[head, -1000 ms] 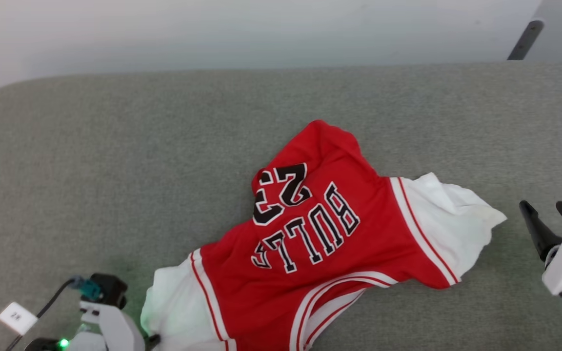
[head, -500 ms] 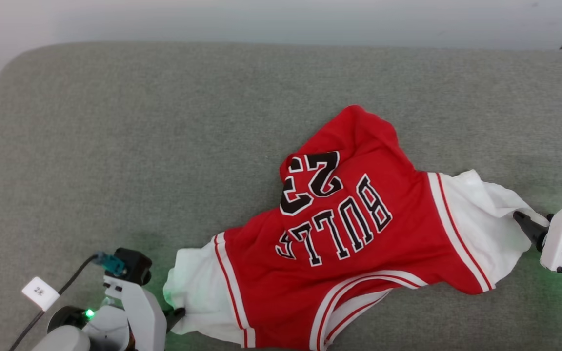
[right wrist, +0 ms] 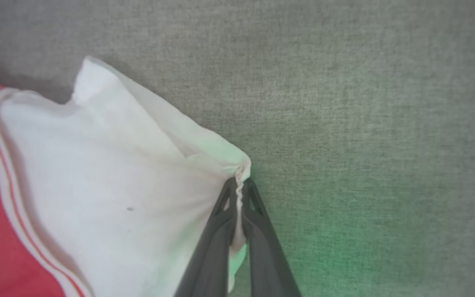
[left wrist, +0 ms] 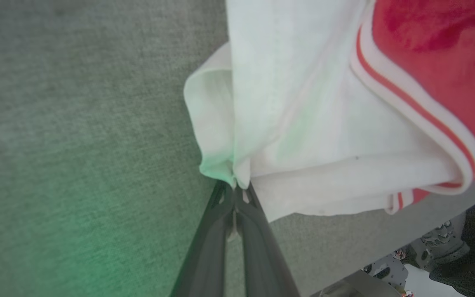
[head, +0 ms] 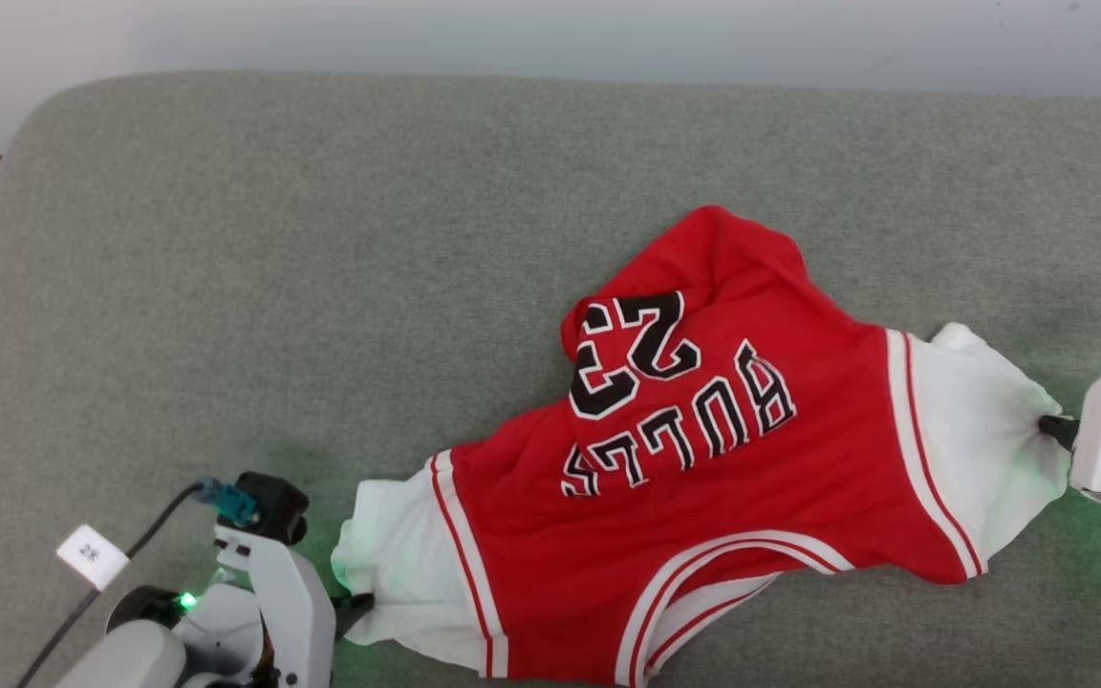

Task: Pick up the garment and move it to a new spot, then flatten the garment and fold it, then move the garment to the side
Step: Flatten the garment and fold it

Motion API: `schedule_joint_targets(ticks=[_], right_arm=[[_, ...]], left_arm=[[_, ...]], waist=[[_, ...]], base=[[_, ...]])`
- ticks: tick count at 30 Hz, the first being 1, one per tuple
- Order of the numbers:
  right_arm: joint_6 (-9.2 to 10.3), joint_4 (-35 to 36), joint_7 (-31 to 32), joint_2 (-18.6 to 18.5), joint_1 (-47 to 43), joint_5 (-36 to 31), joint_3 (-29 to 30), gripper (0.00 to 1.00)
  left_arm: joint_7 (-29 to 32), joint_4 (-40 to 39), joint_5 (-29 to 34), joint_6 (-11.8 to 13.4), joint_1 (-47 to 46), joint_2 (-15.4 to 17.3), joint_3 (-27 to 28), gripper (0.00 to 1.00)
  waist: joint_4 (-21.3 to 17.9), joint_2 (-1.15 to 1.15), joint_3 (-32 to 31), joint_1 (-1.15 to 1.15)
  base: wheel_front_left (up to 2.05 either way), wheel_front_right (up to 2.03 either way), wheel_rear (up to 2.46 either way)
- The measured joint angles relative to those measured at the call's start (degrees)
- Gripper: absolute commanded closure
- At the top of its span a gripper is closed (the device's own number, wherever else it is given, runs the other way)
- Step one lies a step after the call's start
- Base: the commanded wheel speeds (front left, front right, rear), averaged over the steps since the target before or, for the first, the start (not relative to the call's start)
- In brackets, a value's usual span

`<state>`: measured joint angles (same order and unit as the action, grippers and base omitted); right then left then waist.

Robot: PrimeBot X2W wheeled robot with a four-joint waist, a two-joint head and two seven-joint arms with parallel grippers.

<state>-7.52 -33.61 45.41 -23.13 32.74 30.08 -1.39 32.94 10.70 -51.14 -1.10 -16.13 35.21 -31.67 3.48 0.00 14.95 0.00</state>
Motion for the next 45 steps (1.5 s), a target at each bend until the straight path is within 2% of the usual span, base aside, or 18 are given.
schedule_joint_targets(ticks=[6, 13, 18, 22, 28, 35, 45], right_arm=[[0.04, -0.07, 1.41, 0.29, 1.33, 4.89, -0.44, 1.0], [0.04, 3.92, 2.52, 0.56, 4.72, 10.79, -0.27, 1.0], [0.04, 7.64, 1.27, 2.09, 8.0, 12.43, -1.13, 1.0], [0.04, 9.71, -1.18, 3.88, 11.59, 13.33, -1.76, 1.0], [0.04, 9.67, -8.45, 5.58, 19.8, 11.15, -2.05, 1.0], [0.04, 6.06, -18.23, 6.32, 29.23, 8.36, -4.12, 1.0], [0.04, 0.45, -19.8, 6.72, 35.54, 10.79, -6.73, 1.0]], left_arm=[[4.37, -0.34, -1.72, 0.9, -2.7, 0.85, 0.58, 1.0], [10.74, -3.25, -0.92, 0.97, -12.33, 4.13, 1.52, 1.0], [14.6, -2.46, 0.23, -0.78, -21.52, 4.16, 1.27, 1.0], [16.03, 0.09, 1.38, -2.52, -29.6, 2.54, 0.79, 1.0], [15.22, 6.25, 3.47, -4.78, -42.05, -0.53, -0.03, 1.0], [8.04, 13.84, 7.2, -6.03, -53.96, -2.9, -2.09, 1.0], [2.3, 20.97, 5.44, -6.28, -62.61, -4.14, -7.11, 1.0]], waist=[[-0.51, 0.0, -1.73, 0.0], [-0.99, 0.0, -5.43, 0.0], [-1.45, 0.0, -8.48, 0.0], [-1.85, 0.0, -11.07, 0.0], [-2.5, 0.0, -14.53, 0.0], [-3.36, 0.0, -16.39, 0.0], [-3.56, 0.0, -16.21, 0.0]], base=[[0.0, 0.0, 0.0], [0.0, 0.0, 0.0], [0.0, 0.0, 0.0], [0.0, 0.0, 0.0], [0.0, 0.0, 0.0], [0.0, 0.0, 0.0], [0.0, 0.0, 0.0]])
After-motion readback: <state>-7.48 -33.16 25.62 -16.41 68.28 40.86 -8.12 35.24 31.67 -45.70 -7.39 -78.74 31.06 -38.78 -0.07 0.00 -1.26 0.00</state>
